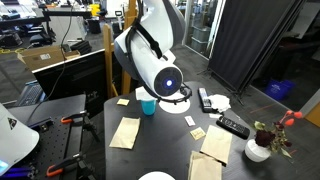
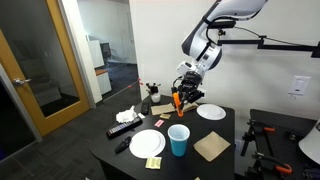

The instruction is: Take the marker from the table and place it in the blue cup

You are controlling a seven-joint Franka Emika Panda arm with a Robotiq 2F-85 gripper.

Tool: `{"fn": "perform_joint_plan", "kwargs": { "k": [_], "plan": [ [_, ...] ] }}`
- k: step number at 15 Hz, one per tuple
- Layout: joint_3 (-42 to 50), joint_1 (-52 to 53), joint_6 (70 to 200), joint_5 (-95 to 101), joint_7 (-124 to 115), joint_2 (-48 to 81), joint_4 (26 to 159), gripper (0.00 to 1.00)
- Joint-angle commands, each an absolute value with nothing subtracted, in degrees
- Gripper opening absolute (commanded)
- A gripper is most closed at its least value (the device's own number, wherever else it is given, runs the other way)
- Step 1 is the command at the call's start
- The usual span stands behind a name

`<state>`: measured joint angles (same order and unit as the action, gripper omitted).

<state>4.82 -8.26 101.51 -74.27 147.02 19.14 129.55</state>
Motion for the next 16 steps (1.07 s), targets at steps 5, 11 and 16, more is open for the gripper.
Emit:
{"fn": "perform_joint_plan", "kwargs": {
  "k": [5,11,16],
  "plan": [
    [7.0,-10.4,91.3,-71.6,149.3,23.8,123.6,0.05],
    [3.1,-13.2,93.7,-70.0,149.3,27.9,119.9,0.05],
    [1.6,-14.9,94.2,-69.2,149.3,32.0,117.9,0.05]
  ]
}}
